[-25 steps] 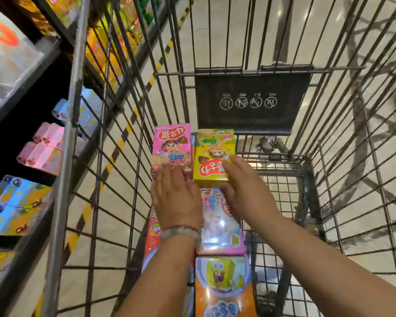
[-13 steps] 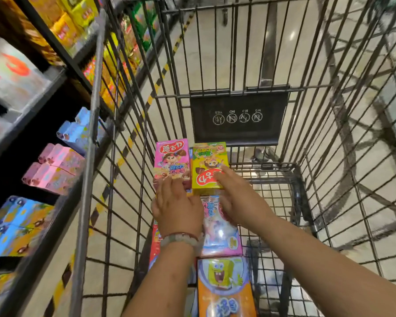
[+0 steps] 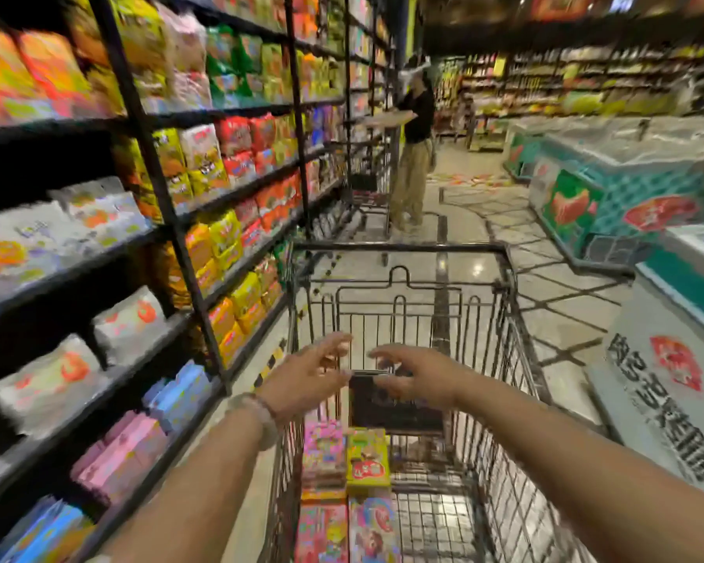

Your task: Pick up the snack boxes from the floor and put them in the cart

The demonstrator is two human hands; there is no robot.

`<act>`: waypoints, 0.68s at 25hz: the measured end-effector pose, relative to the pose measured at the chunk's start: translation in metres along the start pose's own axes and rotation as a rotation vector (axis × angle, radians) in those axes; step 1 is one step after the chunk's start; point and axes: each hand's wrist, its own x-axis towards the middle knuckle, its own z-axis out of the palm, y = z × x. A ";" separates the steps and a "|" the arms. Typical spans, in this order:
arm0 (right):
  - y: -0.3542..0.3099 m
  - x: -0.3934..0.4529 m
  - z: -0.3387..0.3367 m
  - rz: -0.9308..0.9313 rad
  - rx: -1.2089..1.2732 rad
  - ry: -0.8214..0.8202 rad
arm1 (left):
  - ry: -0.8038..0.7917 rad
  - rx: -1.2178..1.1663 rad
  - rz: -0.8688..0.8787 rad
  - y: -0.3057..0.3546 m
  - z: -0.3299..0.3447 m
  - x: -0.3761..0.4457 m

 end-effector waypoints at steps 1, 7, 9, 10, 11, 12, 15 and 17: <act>-0.020 -0.008 -0.026 -0.007 -0.003 0.020 | -0.005 0.041 0.041 0.020 -0.028 -0.006; -0.118 -0.047 -0.130 -0.096 0.028 0.184 | 0.031 0.122 0.161 0.115 -0.161 -0.064; -0.143 -0.058 -0.145 -0.146 0.040 0.224 | 0.077 0.188 0.162 0.139 -0.188 -0.092; -0.153 -0.064 -0.149 -0.172 0.060 0.237 | 0.114 0.212 0.162 0.149 -0.197 -0.108; -0.164 -0.071 -0.154 -0.196 0.060 0.237 | 0.146 0.235 0.165 0.159 -0.206 -0.125; -0.175 -0.079 -0.157 -0.230 0.035 0.229 | 0.170 0.257 0.164 0.168 -0.212 -0.143; -0.207 -0.109 -0.160 -0.359 -0.076 0.198 | 0.244 0.348 0.079 0.191 -0.219 -0.210; -0.225 -0.128 -0.155 -0.426 -0.106 0.160 | 0.312 0.370 0.007 0.206 -0.214 -0.259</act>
